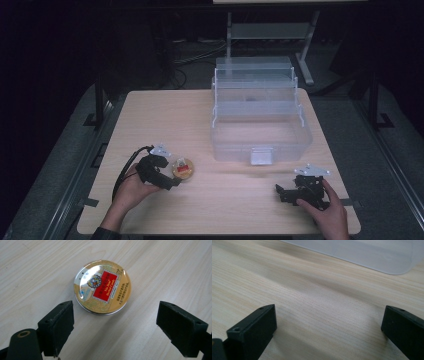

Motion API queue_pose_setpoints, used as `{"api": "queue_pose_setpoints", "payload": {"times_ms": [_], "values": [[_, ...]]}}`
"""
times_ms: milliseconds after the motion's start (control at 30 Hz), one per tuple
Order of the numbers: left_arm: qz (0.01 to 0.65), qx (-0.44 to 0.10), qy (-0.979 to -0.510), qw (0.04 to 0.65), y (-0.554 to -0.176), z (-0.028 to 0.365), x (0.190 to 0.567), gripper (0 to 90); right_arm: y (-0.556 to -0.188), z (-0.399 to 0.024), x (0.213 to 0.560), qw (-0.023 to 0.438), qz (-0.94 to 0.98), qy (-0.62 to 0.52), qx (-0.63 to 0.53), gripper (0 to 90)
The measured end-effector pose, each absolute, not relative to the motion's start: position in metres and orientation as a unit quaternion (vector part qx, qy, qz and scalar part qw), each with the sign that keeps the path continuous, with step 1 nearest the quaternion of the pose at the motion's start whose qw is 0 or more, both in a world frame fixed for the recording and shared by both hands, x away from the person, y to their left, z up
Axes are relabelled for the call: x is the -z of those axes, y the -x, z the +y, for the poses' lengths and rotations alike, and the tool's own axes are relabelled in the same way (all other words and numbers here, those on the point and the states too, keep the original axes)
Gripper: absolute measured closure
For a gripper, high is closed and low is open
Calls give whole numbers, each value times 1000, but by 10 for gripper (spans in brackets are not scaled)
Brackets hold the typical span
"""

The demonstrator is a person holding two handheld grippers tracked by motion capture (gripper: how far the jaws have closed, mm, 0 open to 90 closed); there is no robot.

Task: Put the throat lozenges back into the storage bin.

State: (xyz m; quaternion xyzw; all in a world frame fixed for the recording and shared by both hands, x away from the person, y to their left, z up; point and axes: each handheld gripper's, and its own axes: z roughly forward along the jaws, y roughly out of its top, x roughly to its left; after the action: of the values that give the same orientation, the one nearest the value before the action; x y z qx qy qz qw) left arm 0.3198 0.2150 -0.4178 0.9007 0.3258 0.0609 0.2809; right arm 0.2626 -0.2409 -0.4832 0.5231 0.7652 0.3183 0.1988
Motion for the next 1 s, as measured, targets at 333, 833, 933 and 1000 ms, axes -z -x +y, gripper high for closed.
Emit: {"api": "queue_pose_setpoints", "payload": {"times_ms": [333,833,933,1000], "values": [[319,-63,-906,270,-331,205,414,139,-263,-241,483,199,765,-523,-318,0],[314,-55,-912,257,-344,190,413,139,-263,-241,483,199,765,-523,-318,0],[312,-55,-915,250,-348,188,414,139,-263,-241,483,199,765,-523,-318,0],[311,-55,-916,247,-350,187,414,139,-263,-241,483,199,765,-523,-318,0]]}}
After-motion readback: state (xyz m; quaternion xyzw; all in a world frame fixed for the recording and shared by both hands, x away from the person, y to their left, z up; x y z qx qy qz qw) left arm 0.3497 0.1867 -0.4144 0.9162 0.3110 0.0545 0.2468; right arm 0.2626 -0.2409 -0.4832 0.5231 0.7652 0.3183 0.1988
